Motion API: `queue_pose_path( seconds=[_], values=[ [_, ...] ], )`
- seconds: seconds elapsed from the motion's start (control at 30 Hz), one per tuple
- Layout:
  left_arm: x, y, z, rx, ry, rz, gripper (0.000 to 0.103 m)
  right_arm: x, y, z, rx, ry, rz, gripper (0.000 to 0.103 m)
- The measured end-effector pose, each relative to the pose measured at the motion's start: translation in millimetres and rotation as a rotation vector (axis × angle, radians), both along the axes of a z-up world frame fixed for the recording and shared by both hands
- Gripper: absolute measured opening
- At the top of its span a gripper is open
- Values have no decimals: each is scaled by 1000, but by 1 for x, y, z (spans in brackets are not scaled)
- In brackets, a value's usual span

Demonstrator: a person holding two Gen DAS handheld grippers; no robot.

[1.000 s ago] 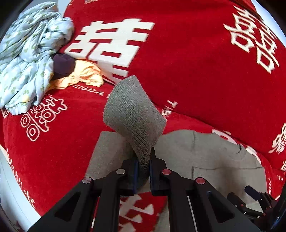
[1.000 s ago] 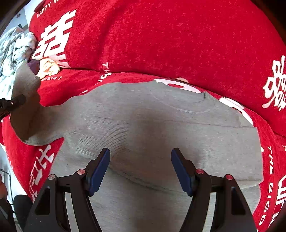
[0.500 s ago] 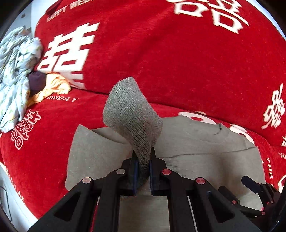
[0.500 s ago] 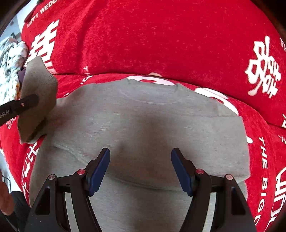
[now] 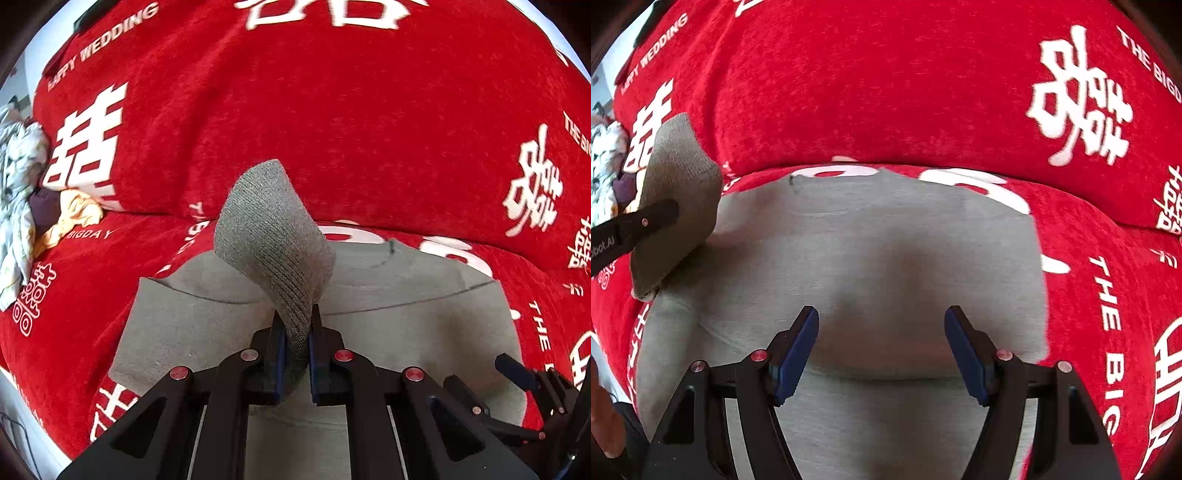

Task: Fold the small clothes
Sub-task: 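Carry the held sleeve with the left tool across the sweater body, then open the left tool to release the sleeve onto the sweater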

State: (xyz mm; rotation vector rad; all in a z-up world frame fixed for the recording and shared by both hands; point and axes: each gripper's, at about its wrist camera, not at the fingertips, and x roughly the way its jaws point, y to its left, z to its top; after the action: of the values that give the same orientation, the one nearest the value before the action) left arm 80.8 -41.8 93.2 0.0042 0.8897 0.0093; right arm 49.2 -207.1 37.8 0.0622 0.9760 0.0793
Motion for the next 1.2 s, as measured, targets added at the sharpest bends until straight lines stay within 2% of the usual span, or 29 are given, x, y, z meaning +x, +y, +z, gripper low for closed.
queue_pose_path(
  seconds=[0.47,0.63,0.9,1.07,1.2],
  values=[
    [-13,-89,12,50,-12,-145,11,-6,-68,-2,52,-22,-81,74],
    [-10,-114,-4,76,20,-170,11,-9,-89,-7,73,-23,-111,74],
    [-6,-129,-34,87,79,-183,11,-18,-109,-16,97,-23,-137,74],
    [-6,-134,-47,60,100,-208,11,-20,-113,-22,107,-18,-138,74],
    [-5,-133,-62,-8,151,-260,11,-24,-117,-23,113,-20,-138,74]
  ],
)
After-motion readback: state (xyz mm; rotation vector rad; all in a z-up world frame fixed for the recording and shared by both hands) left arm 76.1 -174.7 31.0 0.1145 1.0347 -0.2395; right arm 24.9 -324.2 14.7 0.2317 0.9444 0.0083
